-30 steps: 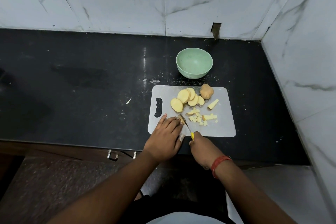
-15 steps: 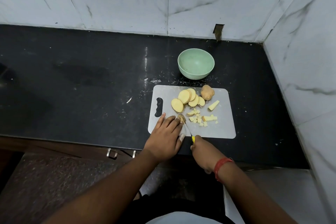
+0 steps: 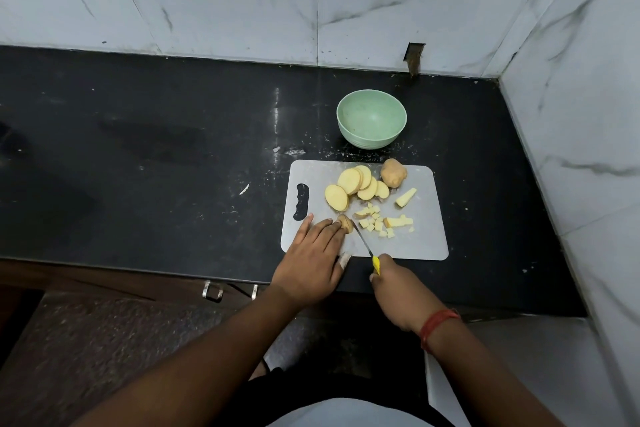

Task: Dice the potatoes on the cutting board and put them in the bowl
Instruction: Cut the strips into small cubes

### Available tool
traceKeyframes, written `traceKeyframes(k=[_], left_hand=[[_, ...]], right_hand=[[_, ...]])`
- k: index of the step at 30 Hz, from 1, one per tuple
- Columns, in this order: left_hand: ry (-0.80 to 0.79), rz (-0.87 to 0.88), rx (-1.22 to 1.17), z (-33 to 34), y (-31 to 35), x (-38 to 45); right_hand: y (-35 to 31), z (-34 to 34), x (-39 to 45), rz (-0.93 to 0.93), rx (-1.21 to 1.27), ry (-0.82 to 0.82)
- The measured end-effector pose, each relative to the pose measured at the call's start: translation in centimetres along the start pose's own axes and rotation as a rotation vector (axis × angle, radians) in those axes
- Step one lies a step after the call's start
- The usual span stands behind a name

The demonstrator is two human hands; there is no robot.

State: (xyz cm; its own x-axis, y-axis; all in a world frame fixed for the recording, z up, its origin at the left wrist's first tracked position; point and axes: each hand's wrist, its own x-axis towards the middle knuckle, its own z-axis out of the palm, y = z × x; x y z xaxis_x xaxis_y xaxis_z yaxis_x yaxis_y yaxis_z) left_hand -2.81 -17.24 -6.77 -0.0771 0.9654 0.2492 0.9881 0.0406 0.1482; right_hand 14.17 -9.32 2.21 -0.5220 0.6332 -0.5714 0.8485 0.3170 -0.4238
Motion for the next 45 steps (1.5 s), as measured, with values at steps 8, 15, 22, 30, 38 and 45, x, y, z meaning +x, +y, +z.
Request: traceKeyframes(k=[8,15,22,30,38,45], left_hand=[[0.027,0.01,-0.018,0.0,0.0,0.0],[0.049,0.019,-0.032,0.1,-0.1,0.0],[0.024,0.014,0.007,0.2,0.0,0.1],[0.001,-0.027,0.017,0.1,0.1,0.2],[0.004,-0.033,0.032,0.1,0.2,0.2],[-0.008,-0.039,0.024,0.1,0.2,0.2]], right_hand=[[-1.6,0.0,1.6,0.015,-0.031,-0.024],[-1.6,0.2,2.1,0.003,-0.061,-0.027],[-1.6,0.2,2.9,0.0,-0.092,-0.04],[-1.3,-0.5,3.0,-0.021,-0.098,-0.062],[-1.3,-0.9,3.2,-0.036,-0.134,-0.041],[-1.4,-0.9,3.8,-0.031,-0.162,-0.046]])
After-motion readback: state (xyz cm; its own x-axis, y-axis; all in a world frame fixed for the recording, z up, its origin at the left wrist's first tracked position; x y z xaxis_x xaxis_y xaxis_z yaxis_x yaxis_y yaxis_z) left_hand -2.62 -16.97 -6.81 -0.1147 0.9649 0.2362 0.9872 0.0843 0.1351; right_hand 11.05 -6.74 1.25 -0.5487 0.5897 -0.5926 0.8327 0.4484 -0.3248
